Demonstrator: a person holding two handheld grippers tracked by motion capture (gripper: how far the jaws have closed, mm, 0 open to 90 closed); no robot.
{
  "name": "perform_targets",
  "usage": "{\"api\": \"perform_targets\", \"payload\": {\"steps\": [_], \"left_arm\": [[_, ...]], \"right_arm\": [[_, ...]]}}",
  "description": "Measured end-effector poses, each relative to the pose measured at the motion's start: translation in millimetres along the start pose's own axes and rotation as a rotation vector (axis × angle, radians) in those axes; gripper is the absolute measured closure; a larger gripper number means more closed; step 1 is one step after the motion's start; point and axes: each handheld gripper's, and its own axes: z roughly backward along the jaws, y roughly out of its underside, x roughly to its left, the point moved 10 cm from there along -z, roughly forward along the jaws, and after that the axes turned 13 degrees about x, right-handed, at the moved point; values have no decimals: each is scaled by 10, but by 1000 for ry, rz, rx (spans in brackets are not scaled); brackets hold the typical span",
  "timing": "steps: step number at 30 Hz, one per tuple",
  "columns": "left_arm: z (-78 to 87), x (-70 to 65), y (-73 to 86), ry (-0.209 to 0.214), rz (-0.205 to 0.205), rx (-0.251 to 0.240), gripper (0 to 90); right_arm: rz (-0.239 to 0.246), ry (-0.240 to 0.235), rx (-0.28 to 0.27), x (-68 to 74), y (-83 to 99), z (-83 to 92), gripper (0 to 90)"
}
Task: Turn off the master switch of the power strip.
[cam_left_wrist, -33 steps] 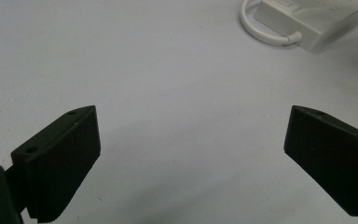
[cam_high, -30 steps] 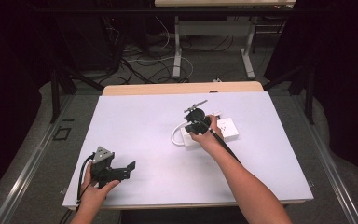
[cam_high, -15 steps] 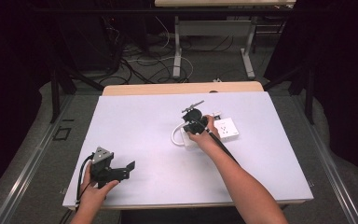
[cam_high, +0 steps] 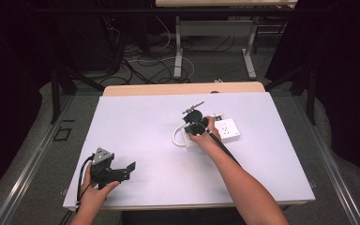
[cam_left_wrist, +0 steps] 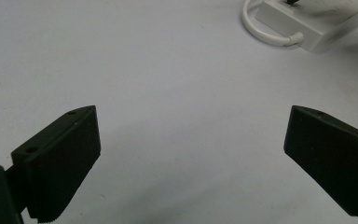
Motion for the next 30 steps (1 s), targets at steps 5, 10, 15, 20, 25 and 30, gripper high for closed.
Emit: {"api": "perform_targets", "payload": {"steps": [5,10,15,20,25,30], "left_arm": [[-10,-9,-8,-3,1,-10,37],[-9,-13,1,0,-1,0,36],[-7,-19,3,0,-4,2,36],[-8,-3,3,-1,2,0,36],[-16,3,-3,-4,5,-8,36],[-4,-5,6,0,0,5,36]], "right_arm": [[4,-17,-2,-1,0,-16,900],[20,7,5,7,11,-29,900],[-3,3,5,3,4,-36,900],[-14,-17,-31,-4,-39,-21,900],[-21,-3,-21,-72,-6,23,891],[-14,-2,-27,-81,10,67,840]]}}
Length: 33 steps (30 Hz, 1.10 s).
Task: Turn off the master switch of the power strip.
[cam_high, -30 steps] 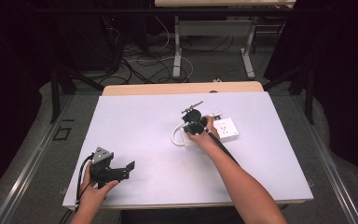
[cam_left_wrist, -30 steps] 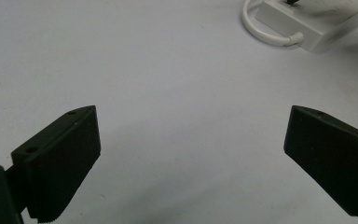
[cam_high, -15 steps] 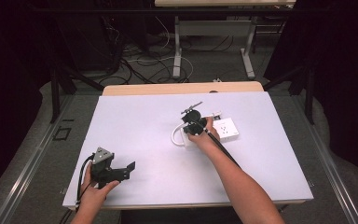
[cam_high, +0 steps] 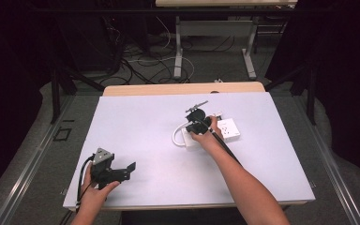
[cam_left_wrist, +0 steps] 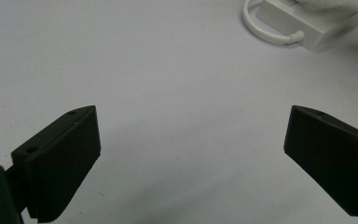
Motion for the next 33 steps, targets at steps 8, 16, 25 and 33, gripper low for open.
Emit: {"api": "perform_targets", "payload": {"steps": [8,16,25,33], "left_arm": [[-12,-1,-1,0,-2,5,36],[-12,3,4,-1,0,3,37],[-13,-2,8,1,-2,7,37],[-23,-11,-3,0,-2,2,38]], "right_arm": [[1,-3,0,-2,24,82,782],[-8,-13,0,0,53,143,688],[-2,-59,-6,48,100,219,548],[-7,-54,-35,-13,108,297,483]]}}
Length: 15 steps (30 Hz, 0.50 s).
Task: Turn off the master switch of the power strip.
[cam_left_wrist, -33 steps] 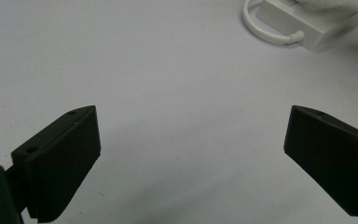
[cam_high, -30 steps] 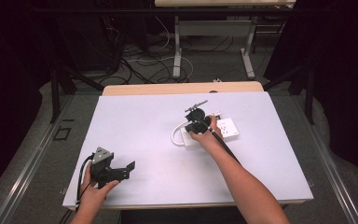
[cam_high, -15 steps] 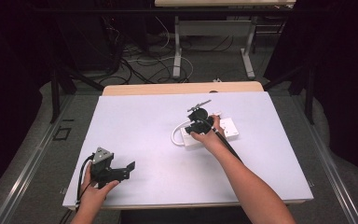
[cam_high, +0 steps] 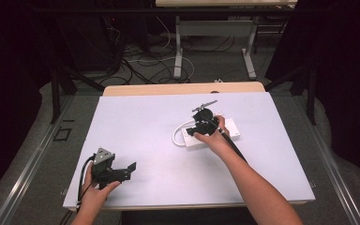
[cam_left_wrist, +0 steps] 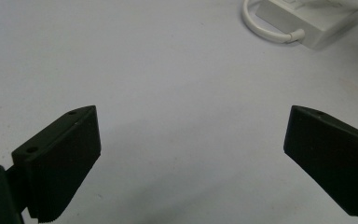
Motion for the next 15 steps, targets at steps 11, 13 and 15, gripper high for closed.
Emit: {"api": "perform_targets", "payload": {"steps": [11,13,15], "left_arm": [[0,-2,-3,0,-3,2,38],[2,0,-2,-2,-2,3,38],[-4,2,-7,-5,0,-4,38]], "right_arm": [[9,28,-19,-145,75,133,423],[1,38,-27,-163,89,150,390],[7,38,-20,-174,109,159,391]]}}
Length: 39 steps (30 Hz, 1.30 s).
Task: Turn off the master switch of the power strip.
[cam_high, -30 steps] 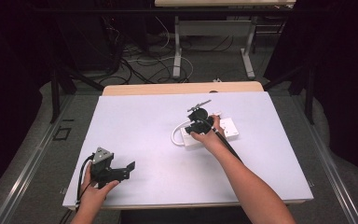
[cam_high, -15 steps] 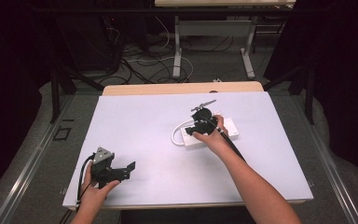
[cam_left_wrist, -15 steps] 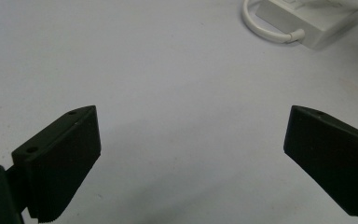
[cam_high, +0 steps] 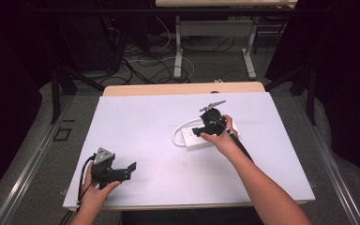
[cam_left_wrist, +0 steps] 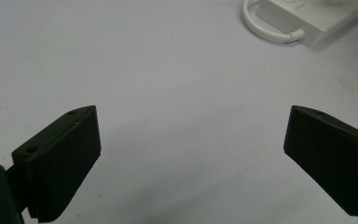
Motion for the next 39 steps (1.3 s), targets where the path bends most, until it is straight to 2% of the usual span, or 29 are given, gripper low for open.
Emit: {"api": "perform_targets", "payload": {"steps": [2,4,7,11,12,15,16,19,21,24,27,35,39], "left_arm": [[0,-1,2,0,-1,3,38],[-1,-1,0,0,-3,2,38],[0,-1,-1,0,-5,2,38],[2,-1,0,0,-3,2,38],[2,-2,0,0,-3,3,38],[1,-2,0,0,-2,2,38],[0,-2,-2,-1,-3,2,38],[-2,-2,-10,-5,-3,-8,38],[-2,-2,-10,-4,-1,-10,38],[-3,-1,-8,-5,-1,-7,38],[-2,-7,-1,-2,-6,3,38],[-3,-4,-12,-5,-1,-10,38],[1,-4,-5,-3,-4,-1,38]], "right_arm": [[-1,14,-8,-12,22,43,373],[-11,-2,-16,0,32,83,352],[0,6,-20,-7,43,121,335],[4,-8,-19,16,87,205,243],[4,-8,-19,16,87,205,243],[9,-8,-7,29,142,264,152],[9,-8,-7,29,142,264,152],[14,0,-7,32,177,311,137],[28,11,-8,21,207,344,96],[23,10,-12,15,254,385,50],[26,29,-12,-12,310,417,0],[30,45,-24,-68,467,532,0],[25,51,-27,-94,560,586,0]]}}
